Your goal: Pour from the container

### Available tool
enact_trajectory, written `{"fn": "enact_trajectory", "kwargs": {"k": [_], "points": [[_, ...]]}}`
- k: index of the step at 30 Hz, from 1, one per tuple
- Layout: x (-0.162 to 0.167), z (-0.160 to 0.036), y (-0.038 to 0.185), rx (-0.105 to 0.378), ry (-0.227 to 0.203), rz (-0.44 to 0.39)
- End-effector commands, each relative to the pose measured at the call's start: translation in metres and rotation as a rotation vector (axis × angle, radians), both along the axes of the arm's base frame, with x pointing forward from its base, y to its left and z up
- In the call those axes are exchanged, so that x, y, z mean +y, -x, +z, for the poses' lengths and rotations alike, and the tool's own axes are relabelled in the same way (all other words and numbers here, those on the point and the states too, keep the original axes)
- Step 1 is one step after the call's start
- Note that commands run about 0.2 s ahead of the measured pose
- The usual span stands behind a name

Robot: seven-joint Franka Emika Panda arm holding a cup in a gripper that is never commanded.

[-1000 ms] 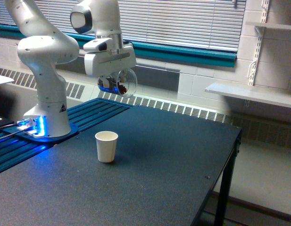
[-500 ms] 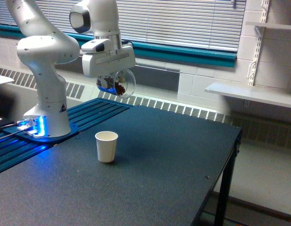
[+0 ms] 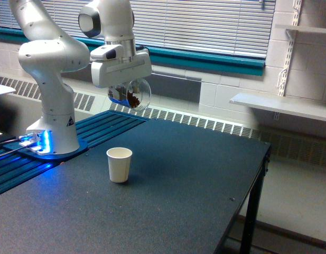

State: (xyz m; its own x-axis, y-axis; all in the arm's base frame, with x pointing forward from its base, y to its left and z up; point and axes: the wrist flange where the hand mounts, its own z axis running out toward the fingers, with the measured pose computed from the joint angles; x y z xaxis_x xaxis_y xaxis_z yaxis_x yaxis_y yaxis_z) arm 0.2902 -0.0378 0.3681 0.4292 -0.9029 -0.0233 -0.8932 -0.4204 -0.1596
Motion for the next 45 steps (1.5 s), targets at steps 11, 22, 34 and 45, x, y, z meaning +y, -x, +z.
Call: {"fn": "enact_trajectory", "kwargs": {"k": [11,22,34,45], "points": [[0.0,-0.016,0.009,0.038,-0.008,0.005],[0.006,-0.019,0.01,0.045,-0.012,0.008],[0.005,-0.022,0.012,0.046,-0.011,0.001],[0.001,-0.025,0.017,0.054,-0.001,-0.006]]}}
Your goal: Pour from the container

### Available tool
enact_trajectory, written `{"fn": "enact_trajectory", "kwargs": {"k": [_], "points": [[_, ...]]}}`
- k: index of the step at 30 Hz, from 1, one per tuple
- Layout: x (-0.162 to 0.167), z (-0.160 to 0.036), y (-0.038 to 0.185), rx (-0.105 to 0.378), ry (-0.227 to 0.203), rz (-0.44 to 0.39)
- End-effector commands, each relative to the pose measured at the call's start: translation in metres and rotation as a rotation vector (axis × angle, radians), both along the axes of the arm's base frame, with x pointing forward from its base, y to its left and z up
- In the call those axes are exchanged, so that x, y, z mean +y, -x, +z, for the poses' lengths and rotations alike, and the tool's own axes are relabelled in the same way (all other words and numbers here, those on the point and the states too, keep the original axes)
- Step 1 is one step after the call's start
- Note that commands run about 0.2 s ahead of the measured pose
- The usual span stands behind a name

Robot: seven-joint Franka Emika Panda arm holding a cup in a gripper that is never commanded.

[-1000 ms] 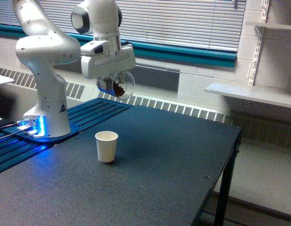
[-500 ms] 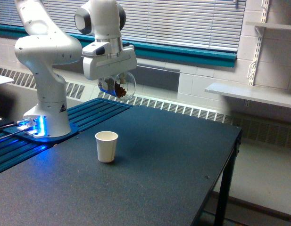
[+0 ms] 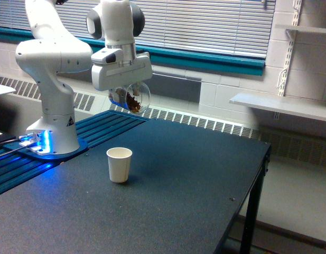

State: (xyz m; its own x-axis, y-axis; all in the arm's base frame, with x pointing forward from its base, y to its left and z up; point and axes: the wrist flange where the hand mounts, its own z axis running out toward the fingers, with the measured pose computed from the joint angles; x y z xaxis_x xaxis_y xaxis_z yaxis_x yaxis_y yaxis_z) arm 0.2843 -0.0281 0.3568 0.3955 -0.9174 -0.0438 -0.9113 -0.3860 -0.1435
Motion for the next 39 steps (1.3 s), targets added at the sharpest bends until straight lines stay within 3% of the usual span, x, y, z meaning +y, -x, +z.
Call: {"fn": "enact_trajectory", "kwargs": {"k": [1,23,39], "points": [[-0.009,-0.014,0.012,0.032,0.011,0.03],[-0.012,-0.023,0.021,0.066,0.028,0.028],[-0.03,-0.017,0.037,0.098,0.055,0.011]]}}
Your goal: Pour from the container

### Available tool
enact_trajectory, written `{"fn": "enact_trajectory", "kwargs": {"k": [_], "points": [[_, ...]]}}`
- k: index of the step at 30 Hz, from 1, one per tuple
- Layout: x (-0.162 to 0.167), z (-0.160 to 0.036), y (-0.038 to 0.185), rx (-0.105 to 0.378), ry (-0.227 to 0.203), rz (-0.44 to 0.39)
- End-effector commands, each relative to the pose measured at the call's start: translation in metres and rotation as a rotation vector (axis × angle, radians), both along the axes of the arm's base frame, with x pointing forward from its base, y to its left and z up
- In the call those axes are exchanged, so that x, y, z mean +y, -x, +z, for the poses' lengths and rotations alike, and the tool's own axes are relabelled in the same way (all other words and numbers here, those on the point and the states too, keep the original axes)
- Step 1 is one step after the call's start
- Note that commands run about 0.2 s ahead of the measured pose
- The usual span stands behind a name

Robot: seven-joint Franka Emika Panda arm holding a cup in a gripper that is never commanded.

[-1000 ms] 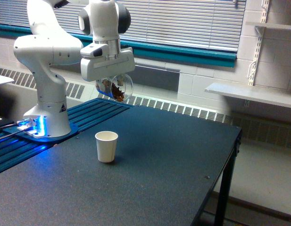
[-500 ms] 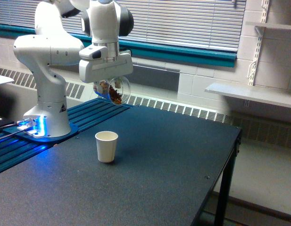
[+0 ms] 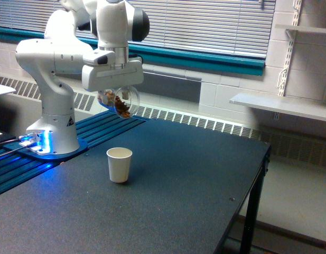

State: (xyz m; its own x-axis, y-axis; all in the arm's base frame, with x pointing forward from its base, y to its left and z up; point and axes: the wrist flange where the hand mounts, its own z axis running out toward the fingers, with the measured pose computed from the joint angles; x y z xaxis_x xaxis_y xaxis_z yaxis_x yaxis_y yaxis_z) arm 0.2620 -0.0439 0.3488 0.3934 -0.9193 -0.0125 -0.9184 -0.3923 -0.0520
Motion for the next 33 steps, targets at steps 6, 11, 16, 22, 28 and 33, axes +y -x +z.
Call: {"fn": "enact_trajectory", "kwargs": {"k": [6,11,16,22,28,33], "points": [[-0.013,-0.014,0.017,0.04,-0.017,0.014],[-0.008,-0.024,0.015,0.055,-0.028,0.026],[-0.009,-0.036,0.014,0.069,-0.036,0.029],[-0.012,-0.049,0.014,0.087,-0.045,0.03],[-0.014,-0.058,0.015,0.098,-0.048,0.028],[-0.017,-0.059,0.017,0.105,-0.043,0.025]]}}
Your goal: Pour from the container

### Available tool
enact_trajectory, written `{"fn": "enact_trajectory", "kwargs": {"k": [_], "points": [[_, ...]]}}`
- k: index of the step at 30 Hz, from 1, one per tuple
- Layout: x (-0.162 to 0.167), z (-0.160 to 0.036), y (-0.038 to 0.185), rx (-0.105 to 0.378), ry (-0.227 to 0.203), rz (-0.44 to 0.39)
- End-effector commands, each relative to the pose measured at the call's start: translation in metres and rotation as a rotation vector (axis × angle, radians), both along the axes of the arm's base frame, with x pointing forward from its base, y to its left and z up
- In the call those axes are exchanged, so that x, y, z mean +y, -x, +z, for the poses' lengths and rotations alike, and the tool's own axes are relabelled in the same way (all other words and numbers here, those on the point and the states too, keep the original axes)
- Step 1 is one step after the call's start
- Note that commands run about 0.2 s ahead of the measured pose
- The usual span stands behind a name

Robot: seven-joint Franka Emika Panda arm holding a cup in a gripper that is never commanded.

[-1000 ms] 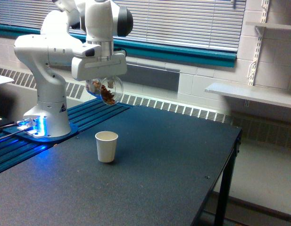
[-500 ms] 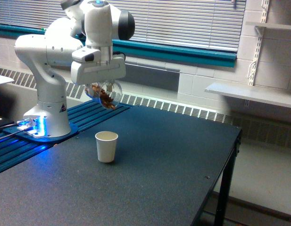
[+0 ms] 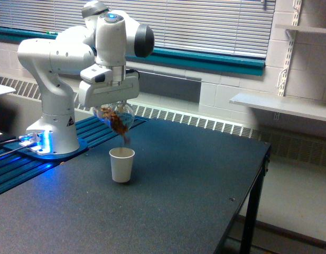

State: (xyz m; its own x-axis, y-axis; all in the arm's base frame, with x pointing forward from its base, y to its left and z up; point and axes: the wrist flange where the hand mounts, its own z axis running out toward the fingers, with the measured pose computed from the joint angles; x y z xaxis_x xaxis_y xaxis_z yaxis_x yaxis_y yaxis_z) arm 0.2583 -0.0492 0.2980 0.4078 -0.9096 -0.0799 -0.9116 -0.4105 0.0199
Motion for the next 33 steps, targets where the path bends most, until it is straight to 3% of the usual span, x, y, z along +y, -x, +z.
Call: {"fn": "enact_trajectory", "kwargs": {"k": [1,33], "points": [[-0.0126,-0.0075,0.0136,0.013,-0.009,0.003],[-0.0125,-0.0107,0.0216,0.048,-0.013,-0.005]]}}
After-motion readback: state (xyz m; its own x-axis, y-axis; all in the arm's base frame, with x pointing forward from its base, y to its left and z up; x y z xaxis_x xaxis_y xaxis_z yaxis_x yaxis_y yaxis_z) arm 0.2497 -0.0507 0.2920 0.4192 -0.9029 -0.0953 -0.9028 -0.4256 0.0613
